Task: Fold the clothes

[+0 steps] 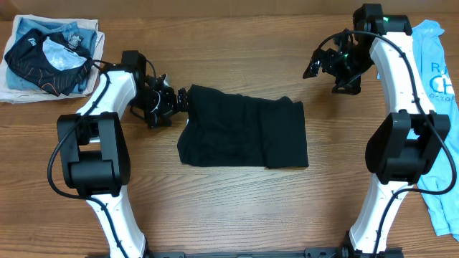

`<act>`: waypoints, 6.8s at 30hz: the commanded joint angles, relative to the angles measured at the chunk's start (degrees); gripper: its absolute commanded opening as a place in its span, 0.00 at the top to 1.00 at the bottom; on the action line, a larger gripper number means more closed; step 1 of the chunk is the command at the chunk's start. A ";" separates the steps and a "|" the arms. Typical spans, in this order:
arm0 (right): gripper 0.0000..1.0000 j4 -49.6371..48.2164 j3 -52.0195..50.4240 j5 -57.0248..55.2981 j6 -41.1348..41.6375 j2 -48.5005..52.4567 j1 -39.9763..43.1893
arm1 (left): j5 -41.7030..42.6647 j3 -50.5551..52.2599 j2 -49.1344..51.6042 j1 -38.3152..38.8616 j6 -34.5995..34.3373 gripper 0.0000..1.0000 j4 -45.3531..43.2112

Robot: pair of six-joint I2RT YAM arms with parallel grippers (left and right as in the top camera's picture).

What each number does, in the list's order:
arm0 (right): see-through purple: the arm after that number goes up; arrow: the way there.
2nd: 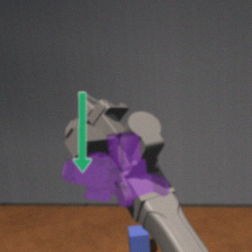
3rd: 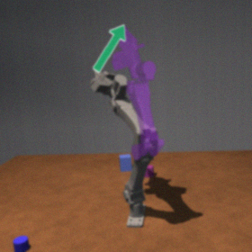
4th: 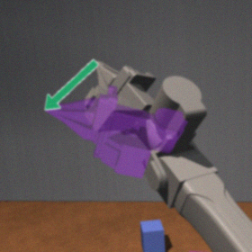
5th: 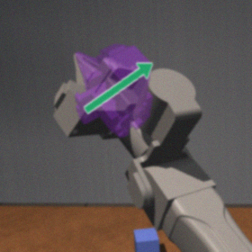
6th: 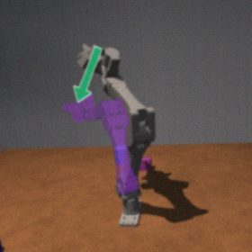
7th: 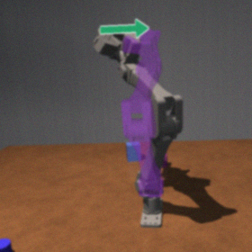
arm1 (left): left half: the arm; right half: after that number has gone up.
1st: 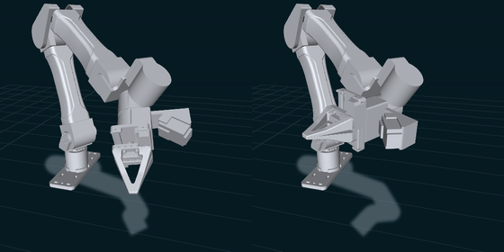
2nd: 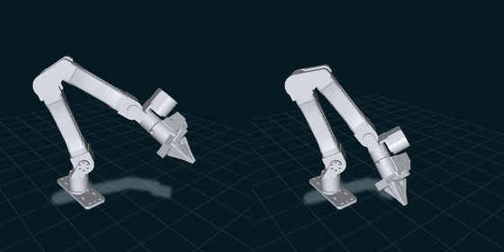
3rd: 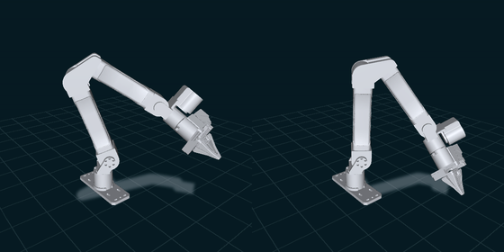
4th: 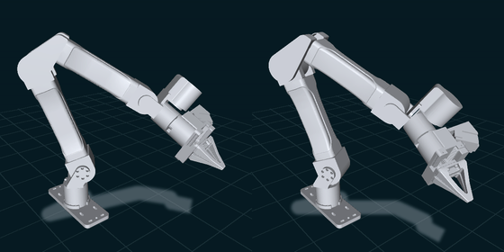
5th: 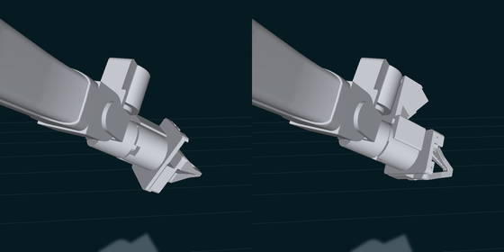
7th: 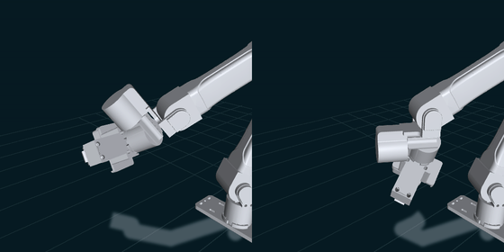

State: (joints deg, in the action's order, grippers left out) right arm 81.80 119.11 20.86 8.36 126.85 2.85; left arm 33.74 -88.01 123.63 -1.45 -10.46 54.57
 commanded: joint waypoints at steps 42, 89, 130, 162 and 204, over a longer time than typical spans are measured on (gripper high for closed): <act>0.00 -0.02 0.83 -0.31 0.22 -1.36 -1.31 | -0.94 9.90 1.75 8.66 -2.03 0.74 -9.07; 0.00 -10.60 -14.93 -1.95 0.33 -1.36 -1.31 | -37.64 -19.10 1.44 4.37 -13.68 0.96 30.71; 0.06 -21.09 -25.86 -1.97 7.15 -1.25 -10.56 | -32.57 -28.39 1.57 30.73 -18.27 0.78 29.09; 0.11 -16.79 -20.22 -1.77 8.22 -7.61 -12.17 | -28.44 -40.48 1.22 7.41 -14.88 0.09 35.95; 0.48 -31.28 -21.57 -16.79 11.26 -5.73 -38.49 | -25.77 -11.43 1.29 2.99 -16.61 0.00 16.74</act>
State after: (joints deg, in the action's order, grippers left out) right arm 51.07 97.47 4.10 19.35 120.95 -34.96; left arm 7.35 -100.29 124.97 1.15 -26.65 71.44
